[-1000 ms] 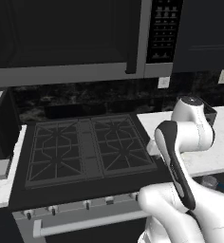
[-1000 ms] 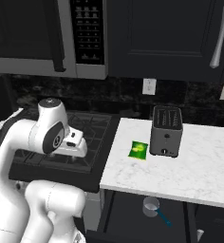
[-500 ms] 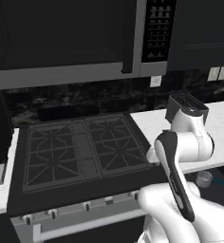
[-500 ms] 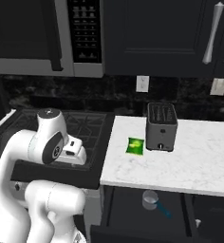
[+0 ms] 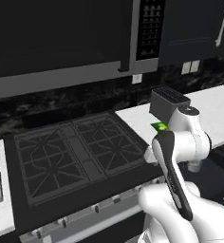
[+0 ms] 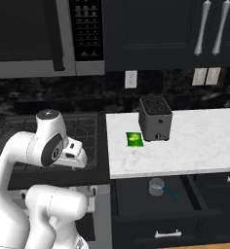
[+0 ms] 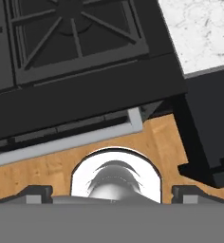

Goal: Pick the measuring cup from the drawer and place it on the counter.

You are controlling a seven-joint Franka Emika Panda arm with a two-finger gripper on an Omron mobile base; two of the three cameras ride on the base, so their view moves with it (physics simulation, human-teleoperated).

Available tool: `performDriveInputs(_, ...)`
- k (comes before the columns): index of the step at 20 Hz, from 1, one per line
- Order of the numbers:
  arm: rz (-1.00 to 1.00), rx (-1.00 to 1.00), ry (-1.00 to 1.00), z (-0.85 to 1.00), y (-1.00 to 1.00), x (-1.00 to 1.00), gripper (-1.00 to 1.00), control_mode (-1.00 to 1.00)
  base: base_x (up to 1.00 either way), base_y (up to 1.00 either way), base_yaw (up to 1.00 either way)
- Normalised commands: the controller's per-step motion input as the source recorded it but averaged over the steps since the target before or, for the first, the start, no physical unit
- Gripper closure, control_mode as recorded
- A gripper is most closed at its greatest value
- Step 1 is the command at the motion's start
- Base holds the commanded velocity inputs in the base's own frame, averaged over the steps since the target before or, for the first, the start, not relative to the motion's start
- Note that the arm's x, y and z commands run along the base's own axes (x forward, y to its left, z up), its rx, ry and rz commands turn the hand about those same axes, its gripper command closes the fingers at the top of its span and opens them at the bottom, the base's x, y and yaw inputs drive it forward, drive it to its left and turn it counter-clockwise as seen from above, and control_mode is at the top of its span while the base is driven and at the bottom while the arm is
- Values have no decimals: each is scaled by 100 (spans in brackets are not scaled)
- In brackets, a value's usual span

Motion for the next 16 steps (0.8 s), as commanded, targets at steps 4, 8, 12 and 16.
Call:
performDriveInputs(4, 0, 0, 0, 0, 0, 0, -100, 100, -14, -18, -44)
performDriveInputs(8, 0, 0, 0, 0, 0, 0, -100, 100, -1, -3, -43)
performDriveInputs(12, 0, 0, 0, 0, 0, 0, -100, 100, 9, 0, -39)
performDriveInputs(16, 0, 0, 0, 0, 0, 0, -100, 100, 35, 0, -30)
